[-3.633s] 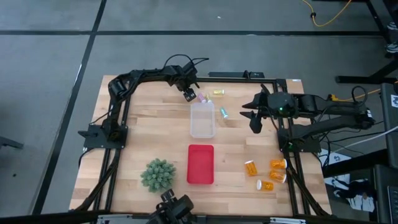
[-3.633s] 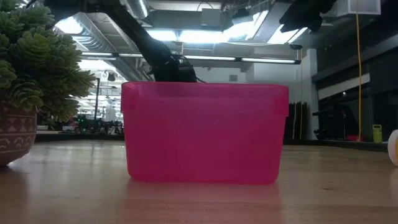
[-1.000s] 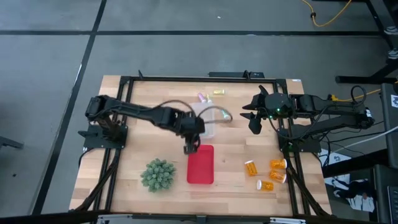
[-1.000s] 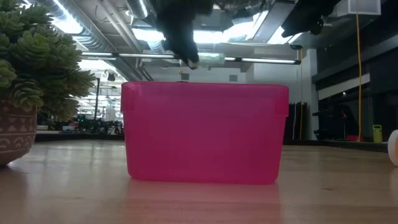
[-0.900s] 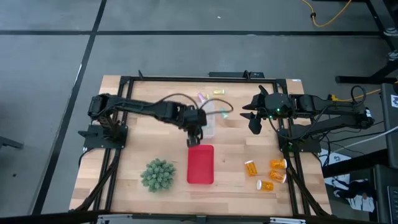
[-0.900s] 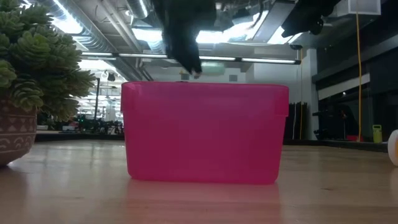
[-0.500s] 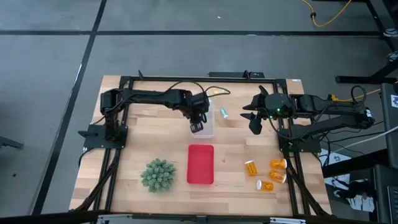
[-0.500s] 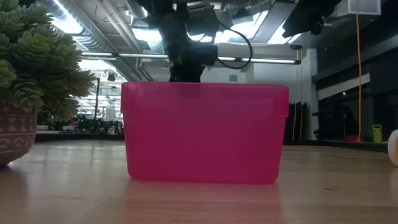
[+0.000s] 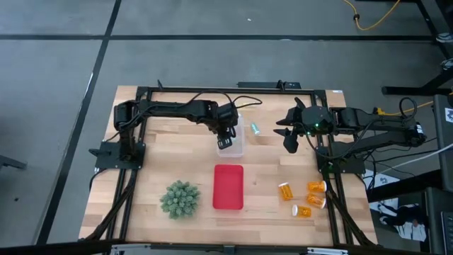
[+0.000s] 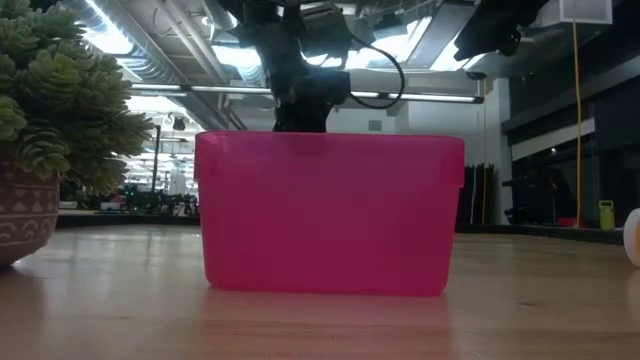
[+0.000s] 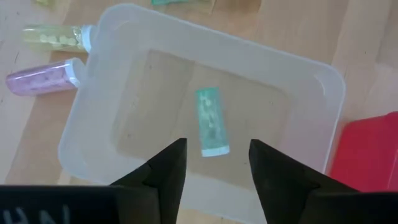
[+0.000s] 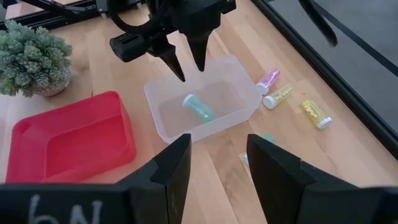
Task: Pick and place medicine bottles into bin by pill shape (circle, oval)
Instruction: Put the top left big orange pill bottle into the red bin
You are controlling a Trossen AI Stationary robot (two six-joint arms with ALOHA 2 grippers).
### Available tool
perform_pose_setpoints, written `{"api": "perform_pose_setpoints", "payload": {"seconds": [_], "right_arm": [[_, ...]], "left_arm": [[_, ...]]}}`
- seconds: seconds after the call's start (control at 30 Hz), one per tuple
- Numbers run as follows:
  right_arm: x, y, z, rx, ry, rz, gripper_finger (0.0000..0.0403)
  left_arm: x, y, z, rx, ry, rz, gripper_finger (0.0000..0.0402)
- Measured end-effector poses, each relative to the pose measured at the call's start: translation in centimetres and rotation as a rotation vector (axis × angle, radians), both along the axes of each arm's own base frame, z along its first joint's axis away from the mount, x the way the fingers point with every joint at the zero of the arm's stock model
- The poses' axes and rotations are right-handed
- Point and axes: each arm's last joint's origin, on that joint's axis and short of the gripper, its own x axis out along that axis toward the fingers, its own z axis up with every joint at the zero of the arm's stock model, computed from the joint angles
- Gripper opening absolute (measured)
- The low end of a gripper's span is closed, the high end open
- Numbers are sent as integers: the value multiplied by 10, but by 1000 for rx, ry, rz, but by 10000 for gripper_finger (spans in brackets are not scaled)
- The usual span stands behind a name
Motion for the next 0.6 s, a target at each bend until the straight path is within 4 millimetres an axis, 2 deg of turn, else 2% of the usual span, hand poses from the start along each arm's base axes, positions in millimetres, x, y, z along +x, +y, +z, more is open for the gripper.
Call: {"api": "perform_pose_setpoints", "payload": {"seconds": [0.43,0.6], "right_arm": [[0,0,0,1,3,-1,158],[0,0,0,1,3,-1,158]], "left_arm": [[-1,2,0,22,14,15,176],[-11,1,10,16,41,16,174]]}}
